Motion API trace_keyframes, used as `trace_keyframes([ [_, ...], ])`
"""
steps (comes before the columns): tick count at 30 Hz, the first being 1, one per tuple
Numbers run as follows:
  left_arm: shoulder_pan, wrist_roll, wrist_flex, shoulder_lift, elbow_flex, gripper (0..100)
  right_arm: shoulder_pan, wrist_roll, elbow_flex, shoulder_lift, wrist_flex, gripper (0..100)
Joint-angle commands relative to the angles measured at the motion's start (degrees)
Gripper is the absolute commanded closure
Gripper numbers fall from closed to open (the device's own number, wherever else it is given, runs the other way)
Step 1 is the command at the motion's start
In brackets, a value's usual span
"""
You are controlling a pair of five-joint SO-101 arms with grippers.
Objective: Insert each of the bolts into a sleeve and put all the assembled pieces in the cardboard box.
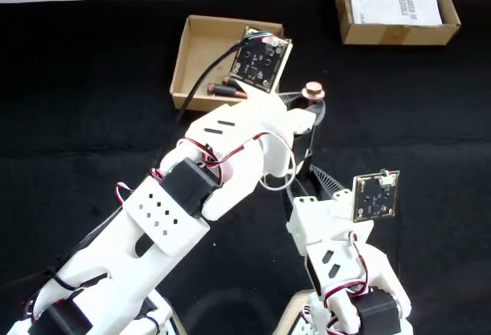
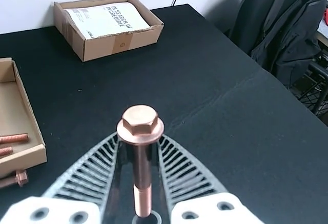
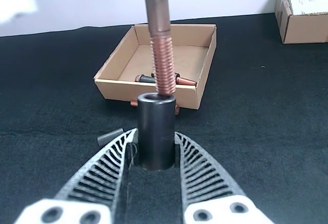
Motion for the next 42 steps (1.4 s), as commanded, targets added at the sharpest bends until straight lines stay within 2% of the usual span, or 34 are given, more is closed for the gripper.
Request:
trace_keyframes([
  [1,0.7,-0.2,0.1,-1.9,-0.4,99,0.1,-0.3,-2.7,-0.6,-0.9,99.1],
  [12,0.7,0.2,2.5,-3.0,0.2,99,3.2,-0.2,-2.7,-0.4,-1.1,99.1],
  [22,4.3,1.9,2.5,-6.3,2.9,99,3.2,-0.2,-2.7,-0.3,-1.2,99.1],
  [34,3.5,1.7,2.5,-6.5,1.6,99,3.3,-0.2,-2.8,-0.4,-1.2,99.1],
  [38,1.0,1.6,2.5,-6.1,-0.5,99,3.3,-0.2,-2.8,-0.4,-1.2,99.1],
  [42,0.1,-1.8,2.6,-6.1,-0.2,99,3.3,-0.2,-2.9,-0.4,-1.2,99.1],
])
